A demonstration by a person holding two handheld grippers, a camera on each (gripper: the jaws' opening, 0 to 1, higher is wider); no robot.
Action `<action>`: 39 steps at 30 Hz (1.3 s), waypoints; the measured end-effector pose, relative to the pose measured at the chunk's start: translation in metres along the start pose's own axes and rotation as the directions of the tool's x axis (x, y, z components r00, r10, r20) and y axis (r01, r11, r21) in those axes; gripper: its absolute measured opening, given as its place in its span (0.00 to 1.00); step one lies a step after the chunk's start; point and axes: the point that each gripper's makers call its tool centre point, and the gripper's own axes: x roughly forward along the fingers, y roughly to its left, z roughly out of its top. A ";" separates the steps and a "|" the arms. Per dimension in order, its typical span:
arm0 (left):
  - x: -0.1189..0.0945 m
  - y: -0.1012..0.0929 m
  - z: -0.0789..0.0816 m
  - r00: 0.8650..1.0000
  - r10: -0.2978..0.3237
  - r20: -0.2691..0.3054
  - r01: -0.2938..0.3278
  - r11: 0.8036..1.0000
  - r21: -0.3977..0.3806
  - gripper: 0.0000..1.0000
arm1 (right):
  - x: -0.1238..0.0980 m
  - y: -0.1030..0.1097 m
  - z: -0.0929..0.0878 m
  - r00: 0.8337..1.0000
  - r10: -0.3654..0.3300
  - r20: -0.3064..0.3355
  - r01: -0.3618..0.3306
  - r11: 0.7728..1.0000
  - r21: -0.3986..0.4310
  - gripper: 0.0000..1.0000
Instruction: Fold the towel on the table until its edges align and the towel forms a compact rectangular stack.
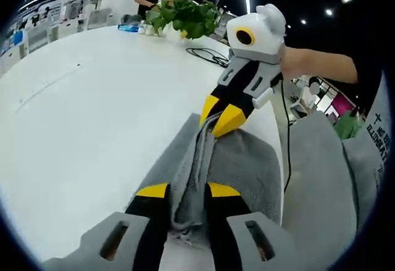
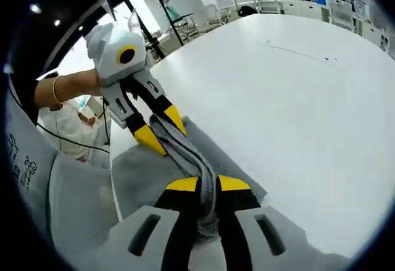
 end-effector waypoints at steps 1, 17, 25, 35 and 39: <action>-0.001 -0.001 -0.002 1.000 -0.004 -0.004 0.004 1.000 0.001 0.29 | -0.001 0.000 0.001 1.000 0.006 0.009 -0.006 1.000 0.004 0.12; -0.019 0.030 -0.006 0.977 0.212 0.037 -0.212 0.977 -0.007 0.34 | -0.013 0.000 -0.002 0.999 -0.034 0.017 0.036 0.993 -0.110 0.30; -0.023 0.040 -0.011 0.964 0.263 0.044 -0.260 0.963 -0.070 0.36 | -0.022 -0.018 -0.006 0.991 -0.129 0.026 0.131 0.986 -0.104 0.30; -0.021 0.040 -0.019 0.960 0.274 0.054 -0.262 0.951 -0.167 0.35 | -0.024 -0.030 -0.022 0.984 -0.172 0.049 0.172 0.985 0.015 0.30; -0.018 0.040 -0.021 0.961 0.271 0.050 -0.259 0.949 -0.180 0.35 | -0.020 -0.034 -0.024 0.982 -0.181 0.045 0.180 0.983 0.031 0.29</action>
